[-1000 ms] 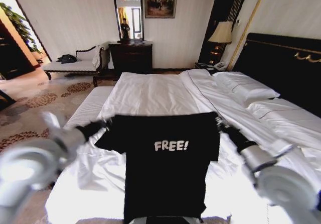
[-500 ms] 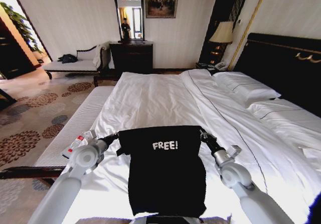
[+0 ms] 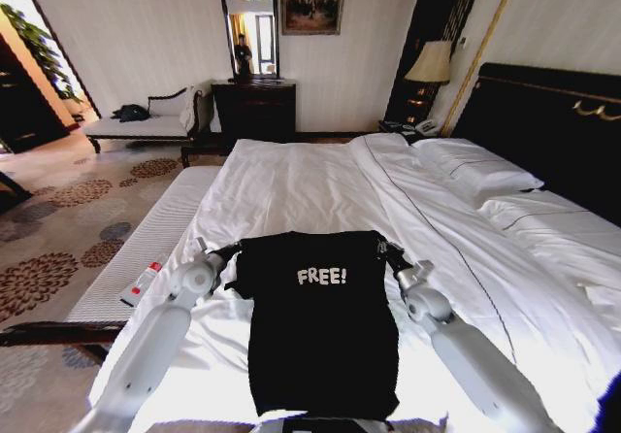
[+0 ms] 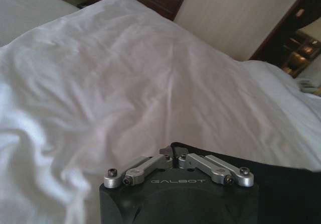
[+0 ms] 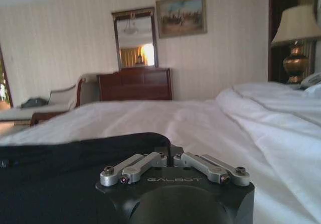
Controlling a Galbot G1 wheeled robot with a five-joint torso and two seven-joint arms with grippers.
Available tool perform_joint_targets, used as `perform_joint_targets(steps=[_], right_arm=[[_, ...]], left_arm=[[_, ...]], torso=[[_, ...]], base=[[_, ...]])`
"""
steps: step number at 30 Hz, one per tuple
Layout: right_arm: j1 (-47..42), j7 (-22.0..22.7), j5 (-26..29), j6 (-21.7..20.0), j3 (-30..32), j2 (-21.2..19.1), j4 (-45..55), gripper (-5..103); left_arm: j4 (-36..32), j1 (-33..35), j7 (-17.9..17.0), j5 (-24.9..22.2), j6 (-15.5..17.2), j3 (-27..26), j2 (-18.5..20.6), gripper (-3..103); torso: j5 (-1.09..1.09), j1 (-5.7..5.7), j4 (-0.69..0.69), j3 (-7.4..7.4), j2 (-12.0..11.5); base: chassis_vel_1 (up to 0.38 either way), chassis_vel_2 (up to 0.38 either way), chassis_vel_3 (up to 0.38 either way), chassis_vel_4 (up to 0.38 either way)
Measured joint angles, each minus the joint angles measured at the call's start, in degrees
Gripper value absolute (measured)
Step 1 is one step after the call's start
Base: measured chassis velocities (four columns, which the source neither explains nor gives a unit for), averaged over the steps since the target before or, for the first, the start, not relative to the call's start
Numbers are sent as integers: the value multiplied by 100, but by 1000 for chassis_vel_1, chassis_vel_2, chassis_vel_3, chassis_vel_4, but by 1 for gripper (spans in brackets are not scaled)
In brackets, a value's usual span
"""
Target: Fold the clothes on the bed.
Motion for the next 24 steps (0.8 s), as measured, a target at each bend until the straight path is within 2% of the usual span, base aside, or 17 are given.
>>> perform_joint_targets(steps=[5, 9, 14, 24], right_arm=[[636, 80, 1, -93, -511, 45, -624, 1], [1180, 184, -208, -139, -909, 201, -1349, 1], [1395, 335, -208, -257, -1041, 442, -1847, 1], [1489, 365, -281, -270, -1096, 886, -2443, 1]], left_arm=[[619, -334, 79, 308, -9, 251, -212, 0], [1086, -571, 105, 473, -19, 334, -380, 0], [1403, -711, 113, 590, -18, 446, -451, 0], [2086, -917, 203, 911, -71, 738, -668, 0]], torso=[[-1, 0, 0, 0, 0], [-1, 0, 1, 0, 0], [-1, -1, 1, -1, 0], [-2, -1, 0, -1, 1]], base=[[0, 0, 0, 0], [0, 0, 0, 0], [0, 0, 0, 0], [0, 0, 0, 0]])
